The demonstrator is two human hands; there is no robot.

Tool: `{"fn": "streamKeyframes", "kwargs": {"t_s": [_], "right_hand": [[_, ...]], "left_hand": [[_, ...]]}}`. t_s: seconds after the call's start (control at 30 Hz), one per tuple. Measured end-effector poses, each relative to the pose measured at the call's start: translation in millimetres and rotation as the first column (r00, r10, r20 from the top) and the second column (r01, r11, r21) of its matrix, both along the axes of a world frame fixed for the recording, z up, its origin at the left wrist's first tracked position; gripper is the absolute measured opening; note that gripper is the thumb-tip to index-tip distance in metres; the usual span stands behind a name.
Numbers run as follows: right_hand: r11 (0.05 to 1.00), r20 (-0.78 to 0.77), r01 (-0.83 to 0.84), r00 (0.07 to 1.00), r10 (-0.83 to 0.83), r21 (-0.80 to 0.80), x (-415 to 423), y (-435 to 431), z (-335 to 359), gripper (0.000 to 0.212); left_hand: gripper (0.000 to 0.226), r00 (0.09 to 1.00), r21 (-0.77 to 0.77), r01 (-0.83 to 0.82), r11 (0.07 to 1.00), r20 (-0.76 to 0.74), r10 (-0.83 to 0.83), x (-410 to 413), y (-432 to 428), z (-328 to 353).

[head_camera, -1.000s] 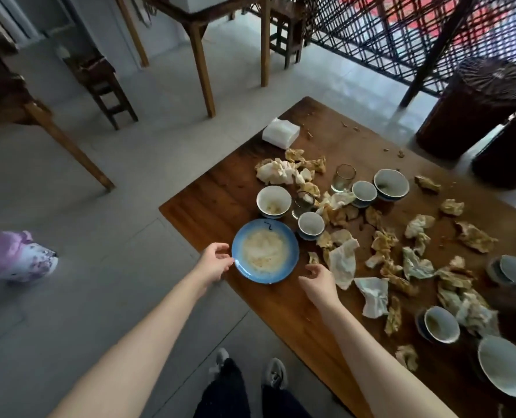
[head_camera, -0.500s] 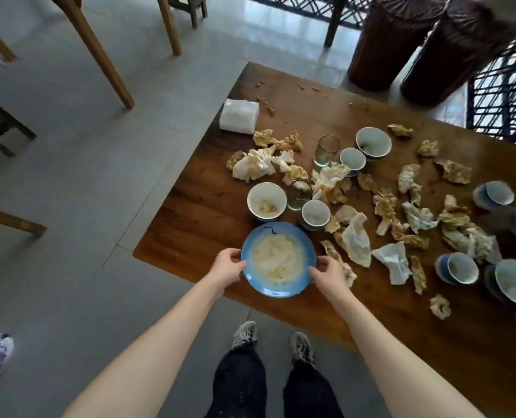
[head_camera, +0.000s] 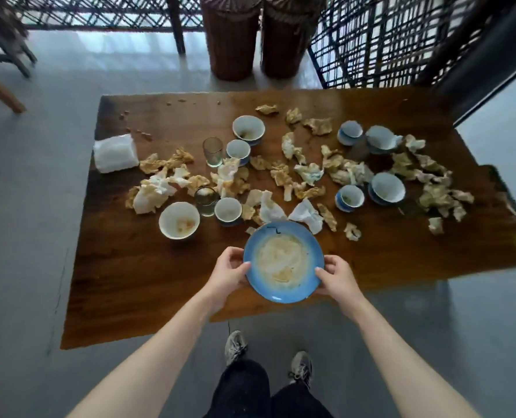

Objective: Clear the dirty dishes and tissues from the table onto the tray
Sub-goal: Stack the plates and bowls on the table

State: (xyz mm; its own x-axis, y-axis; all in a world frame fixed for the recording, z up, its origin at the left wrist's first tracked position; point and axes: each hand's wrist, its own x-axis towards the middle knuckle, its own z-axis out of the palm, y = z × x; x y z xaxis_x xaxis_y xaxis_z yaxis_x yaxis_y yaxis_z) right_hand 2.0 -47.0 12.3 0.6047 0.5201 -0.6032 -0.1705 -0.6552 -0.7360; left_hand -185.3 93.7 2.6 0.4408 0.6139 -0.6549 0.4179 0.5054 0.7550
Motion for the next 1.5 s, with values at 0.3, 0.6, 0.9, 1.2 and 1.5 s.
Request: {"fn": "streamKeyframes", "kwargs": {"t_s": [0.3,0.6,0.9,1.2,1.5], "right_hand": [[0.884,0.023,0.454,0.888,-0.460,0.113,63.9,-134.4,20.8,0.020],[0.739,0.012,0.648,0.750,-0.661,0.184,156.0,-279.4,17.3,0.030],[0.640,-0.013,0.732,0.660,-0.751,0.233,264.0,-422.6,30.1,0.019],[0.593,-0.032,0.770,0.616,-0.787,0.237,336.5,-475.5,19.3,0.016],[0.597,0.020,0.784,0.603,-0.798,0.170,451.0,-487.5,-5.1,0.017]], "left_hand": [[0.022,0.945,0.067,0.321,0.945,0.047,-0.324,140.7,-81.1,17.8],[0.016,0.870,0.118,0.483,0.868,0.044,-0.490,279.2,-210.1,24.2],[0.019,0.777,0.238,0.618,0.749,-0.038,-0.629,422.3,-340.8,44.0],[0.019,0.748,0.238,0.651,0.720,-0.045,-0.662,510.7,-394.2,33.9],[0.018,0.701,0.257,0.705,0.661,-0.104,-0.706,631.4,-405.6,-1.3]]}}
